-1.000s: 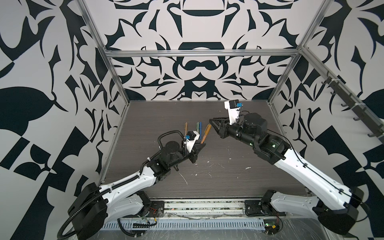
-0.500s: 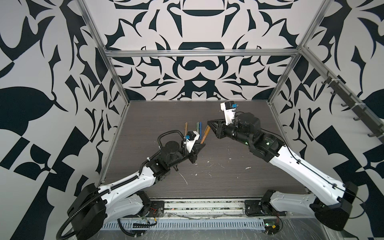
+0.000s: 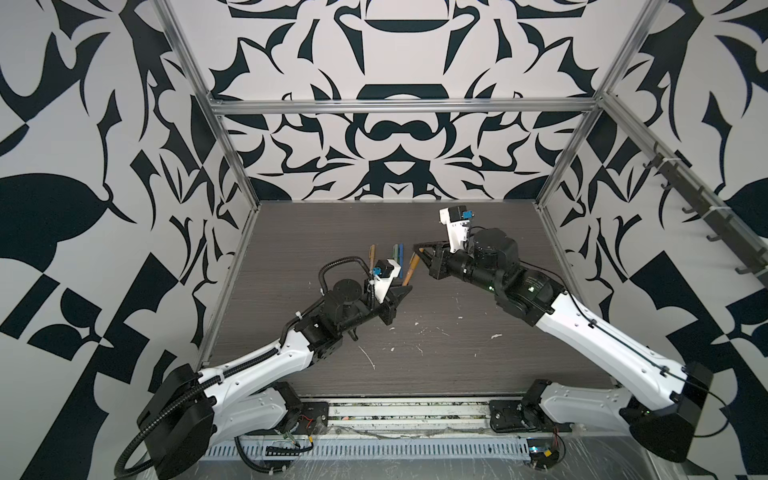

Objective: Insert the pens into the pen caps
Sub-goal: 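Press the right gripper down on the cap top while the left holds the pen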

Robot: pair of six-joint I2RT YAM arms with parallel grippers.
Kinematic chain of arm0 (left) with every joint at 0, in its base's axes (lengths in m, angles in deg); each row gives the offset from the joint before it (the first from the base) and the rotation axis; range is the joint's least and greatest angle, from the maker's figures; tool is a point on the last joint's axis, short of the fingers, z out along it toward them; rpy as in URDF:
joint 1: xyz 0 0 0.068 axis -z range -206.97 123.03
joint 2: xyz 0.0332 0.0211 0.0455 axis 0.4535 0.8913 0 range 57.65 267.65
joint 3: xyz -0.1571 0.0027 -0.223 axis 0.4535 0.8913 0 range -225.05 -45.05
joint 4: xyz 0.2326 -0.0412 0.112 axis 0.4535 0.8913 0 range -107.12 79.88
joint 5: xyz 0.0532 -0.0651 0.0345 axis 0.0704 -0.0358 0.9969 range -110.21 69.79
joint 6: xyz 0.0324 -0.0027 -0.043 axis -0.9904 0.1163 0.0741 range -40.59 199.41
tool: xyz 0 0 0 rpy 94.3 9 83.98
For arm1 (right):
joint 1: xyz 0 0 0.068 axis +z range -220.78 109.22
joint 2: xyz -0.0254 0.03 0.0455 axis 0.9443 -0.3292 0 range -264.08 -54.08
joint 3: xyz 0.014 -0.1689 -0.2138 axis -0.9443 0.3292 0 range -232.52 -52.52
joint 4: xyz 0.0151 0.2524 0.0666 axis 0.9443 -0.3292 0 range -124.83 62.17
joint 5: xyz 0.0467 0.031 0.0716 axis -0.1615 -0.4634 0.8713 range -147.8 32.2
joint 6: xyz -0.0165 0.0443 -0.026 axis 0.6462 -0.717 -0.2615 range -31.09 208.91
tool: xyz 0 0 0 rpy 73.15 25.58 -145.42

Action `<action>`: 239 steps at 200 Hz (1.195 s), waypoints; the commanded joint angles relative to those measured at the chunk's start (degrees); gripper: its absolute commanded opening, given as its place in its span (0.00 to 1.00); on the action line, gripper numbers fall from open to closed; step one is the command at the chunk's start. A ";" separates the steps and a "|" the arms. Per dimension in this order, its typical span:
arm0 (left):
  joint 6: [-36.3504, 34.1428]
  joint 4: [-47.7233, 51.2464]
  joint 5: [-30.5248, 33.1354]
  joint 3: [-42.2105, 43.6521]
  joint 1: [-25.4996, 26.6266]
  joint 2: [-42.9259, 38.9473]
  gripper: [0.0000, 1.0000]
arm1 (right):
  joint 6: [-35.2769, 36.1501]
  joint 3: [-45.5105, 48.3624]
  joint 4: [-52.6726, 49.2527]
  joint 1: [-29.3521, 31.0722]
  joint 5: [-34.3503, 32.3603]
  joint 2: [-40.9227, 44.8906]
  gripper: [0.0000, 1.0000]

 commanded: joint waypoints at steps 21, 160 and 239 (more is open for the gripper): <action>1.78 -5.21 3.53 -3.82 -0.23 0.80 0.00 | 0.17 6.59 5.78 0.38 3.15 0.82 0.00; 0.94 -13.39 3.95 -14.37 -4.12 4.36 0.00 | -2.94 19.42 12.09 0.79 6.23 1.17 0.00; 0.49 -16.14 2.48 -18.93 -4.93 6.99 0.00 | -4.95 24.48 15.74 2.19 7.60 -0.89 0.00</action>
